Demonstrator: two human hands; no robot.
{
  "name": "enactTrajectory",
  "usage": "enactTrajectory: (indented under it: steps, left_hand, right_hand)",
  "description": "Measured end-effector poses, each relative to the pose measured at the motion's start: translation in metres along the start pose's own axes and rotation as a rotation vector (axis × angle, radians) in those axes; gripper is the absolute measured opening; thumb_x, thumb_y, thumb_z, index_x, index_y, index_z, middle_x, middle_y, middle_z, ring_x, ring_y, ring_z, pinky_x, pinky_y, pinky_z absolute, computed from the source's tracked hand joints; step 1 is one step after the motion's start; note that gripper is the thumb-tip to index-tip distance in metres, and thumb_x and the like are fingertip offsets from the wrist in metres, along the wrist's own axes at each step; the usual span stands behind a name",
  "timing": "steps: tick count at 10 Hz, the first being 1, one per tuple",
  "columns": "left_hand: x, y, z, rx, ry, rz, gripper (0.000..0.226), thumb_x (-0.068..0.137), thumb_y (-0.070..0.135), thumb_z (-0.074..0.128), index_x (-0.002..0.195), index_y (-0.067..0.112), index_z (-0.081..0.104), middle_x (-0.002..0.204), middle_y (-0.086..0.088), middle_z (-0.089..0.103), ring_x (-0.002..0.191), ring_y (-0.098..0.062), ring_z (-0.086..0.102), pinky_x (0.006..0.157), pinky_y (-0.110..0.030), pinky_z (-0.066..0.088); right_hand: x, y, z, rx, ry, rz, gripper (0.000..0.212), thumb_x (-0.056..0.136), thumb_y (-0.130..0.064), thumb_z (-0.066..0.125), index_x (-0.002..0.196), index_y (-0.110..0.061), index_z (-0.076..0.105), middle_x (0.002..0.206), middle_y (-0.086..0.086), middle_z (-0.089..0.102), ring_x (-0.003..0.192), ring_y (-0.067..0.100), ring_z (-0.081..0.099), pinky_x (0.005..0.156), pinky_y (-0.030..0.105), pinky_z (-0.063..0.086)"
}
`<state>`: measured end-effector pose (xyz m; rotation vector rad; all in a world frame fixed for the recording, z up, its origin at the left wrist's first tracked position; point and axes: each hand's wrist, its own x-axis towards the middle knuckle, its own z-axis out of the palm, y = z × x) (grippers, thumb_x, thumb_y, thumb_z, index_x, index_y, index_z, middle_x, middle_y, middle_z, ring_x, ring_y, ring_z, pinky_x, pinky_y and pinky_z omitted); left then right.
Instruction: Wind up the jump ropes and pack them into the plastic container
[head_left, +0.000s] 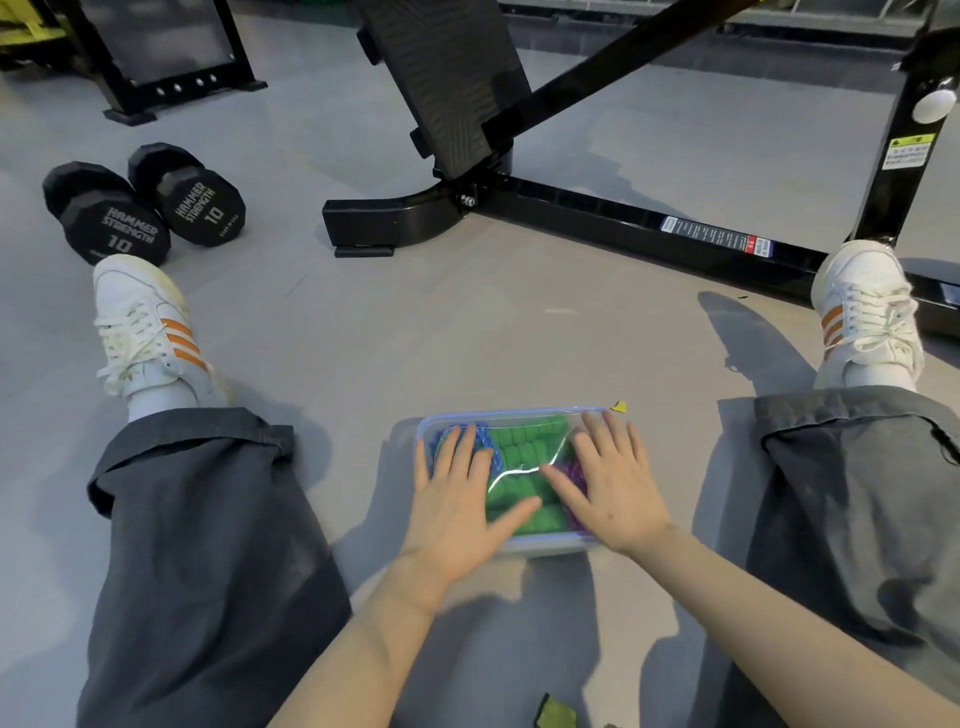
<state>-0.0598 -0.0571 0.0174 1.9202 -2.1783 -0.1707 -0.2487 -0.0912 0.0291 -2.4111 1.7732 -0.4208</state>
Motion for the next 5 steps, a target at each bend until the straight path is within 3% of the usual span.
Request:
enactTrajectory:
  steps: [1, 2, 3, 4, 5]
  left_hand:
    - [0.027, 0.005, 0.0, 0.091, -0.018, -0.008, 0.117, 0.065, 0.075, -0.034, 0.153, 0.017, 0.018, 0.161, -0.009, 0.006, 0.148, -0.021, 0.0, 0.114, -0.047, -0.012]
    - [0.038, 0.001, 0.002, 0.103, -0.133, -0.033, 0.106, 0.061, 0.073, -0.031, 0.153, 0.025, -0.008, 0.16, -0.003, -0.012, 0.146, -0.017, -0.015, 0.114, -0.046, -0.015]
    - [0.035, 0.001, 0.004, 0.098, -0.184, -0.031, 0.096, 0.066, 0.066, -0.023, 0.152, 0.027, -0.008, 0.16, -0.002, -0.014, 0.146, -0.017, -0.017, 0.116, -0.046, -0.013]
    - [0.033, 0.0, 0.003, 0.082, -0.169, -0.028, 0.109, 0.061, 0.073, -0.038, 0.153, 0.025, -0.006, 0.16, -0.005, -0.013, 0.146, -0.017, -0.016, 0.116, -0.046, -0.013]
    - [0.027, 0.005, 0.004, 0.117, -0.061, -0.026, 0.103, 0.08, 0.067, -0.027, 0.149, 0.018, 0.031, 0.156, -0.014, 0.023, 0.145, -0.023, 0.02, 0.117, -0.051, 0.014]
  right_hand:
    - [0.024, -0.007, 0.005, -0.055, -0.106, 0.009, 0.116, 0.062, -0.079, -0.024, 0.146, -0.017, 0.027, 0.158, 0.008, 0.011, 0.145, 0.029, 0.001, 0.115, 0.045, -0.003]
    - [0.03, -0.008, 0.011, -0.063, -0.174, -0.014, 0.105, 0.063, -0.073, -0.024, 0.15, -0.023, 0.005, 0.159, 0.001, 0.001, 0.145, 0.023, -0.006, 0.115, 0.043, -0.008]
    - [0.026, -0.005, 0.017, -0.067, -0.154, -0.027, 0.105, 0.065, -0.07, -0.033, 0.15, -0.024, 0.005, 0.159, -0.001, 0.002, 0.146, 0.021, -0.004, 0.115, 0.041, -0.009]
    - [0.025, -0.002, 0.02, -0.013, -0.104, -0.023, 0.103, 0.069, -0.07, -0.03, 0.15, -0.023, 0.013, 0.158, 0.003, 0.007, 0.146, 0.024, 0.001, 0.115, 0.039, -0.008]
    - [0.016, -0.003, 0.024, -0.011, -0.046, -0.029, 0.085, 0.089, -0.063, -0.007, 0.142, -0.016, 0.039, 0.151, 0.015, 0.029, 0.139, 0.035, 0.027, 0.113, 0.039, 0.002]
